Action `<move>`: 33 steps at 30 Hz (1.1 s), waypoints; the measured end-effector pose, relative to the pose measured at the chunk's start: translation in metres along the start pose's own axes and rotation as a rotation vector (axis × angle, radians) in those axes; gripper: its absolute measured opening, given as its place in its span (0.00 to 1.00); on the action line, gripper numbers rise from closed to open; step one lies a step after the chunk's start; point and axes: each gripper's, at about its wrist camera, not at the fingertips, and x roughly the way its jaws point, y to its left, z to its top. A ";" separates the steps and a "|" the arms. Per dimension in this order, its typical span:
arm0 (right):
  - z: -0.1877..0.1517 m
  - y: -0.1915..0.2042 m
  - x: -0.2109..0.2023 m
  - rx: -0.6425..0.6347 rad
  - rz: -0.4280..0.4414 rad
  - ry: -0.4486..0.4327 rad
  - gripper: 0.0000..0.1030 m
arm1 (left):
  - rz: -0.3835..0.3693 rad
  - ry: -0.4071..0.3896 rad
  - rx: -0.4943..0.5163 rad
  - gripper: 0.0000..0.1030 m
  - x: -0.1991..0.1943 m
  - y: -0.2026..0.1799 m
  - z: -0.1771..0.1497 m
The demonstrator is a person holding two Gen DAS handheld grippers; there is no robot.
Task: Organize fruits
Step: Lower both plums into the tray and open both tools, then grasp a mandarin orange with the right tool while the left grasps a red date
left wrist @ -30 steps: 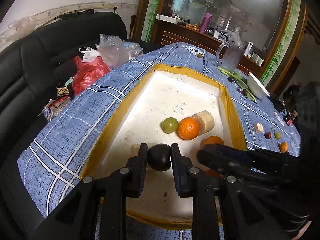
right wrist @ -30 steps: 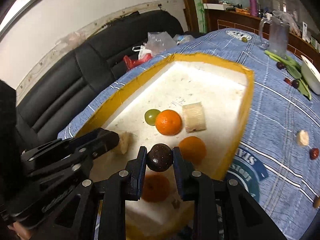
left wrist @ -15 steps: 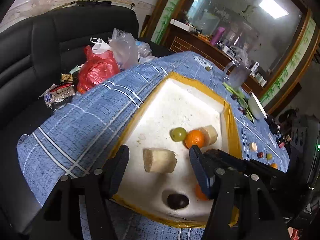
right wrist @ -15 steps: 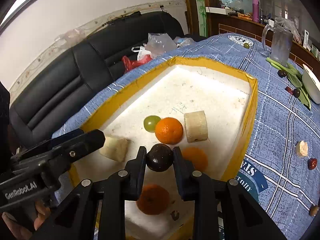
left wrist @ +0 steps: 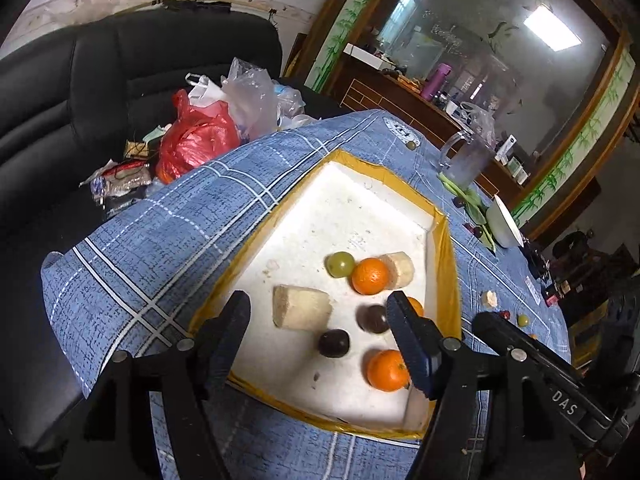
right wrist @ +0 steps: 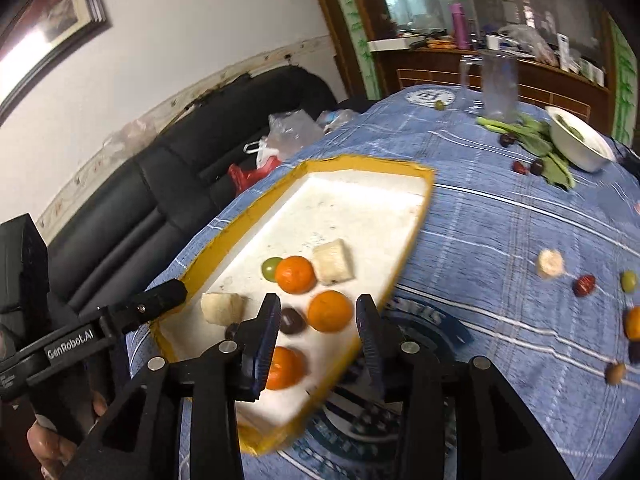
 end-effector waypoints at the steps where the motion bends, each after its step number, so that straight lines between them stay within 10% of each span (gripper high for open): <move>1: -0.002 -0.005 -0.005 0.011 -0.003 -0.004 0.46 | 0.002 -0.001 0.008 0.69 -0.001 -0.003 -0.001; 15: -0.046 -0.082 -0.059 0.203 -0.065 -0.045 0.54 | 0.123 -0.015 0.344 0.71 -0.008 -0.097 -0.038; 33: -0.074 -0.140 -0.107 0.299 -0.106 -0.099 0.56 | 0.168 0.000 0.505 0.72 -0.006 -0.159 -0.070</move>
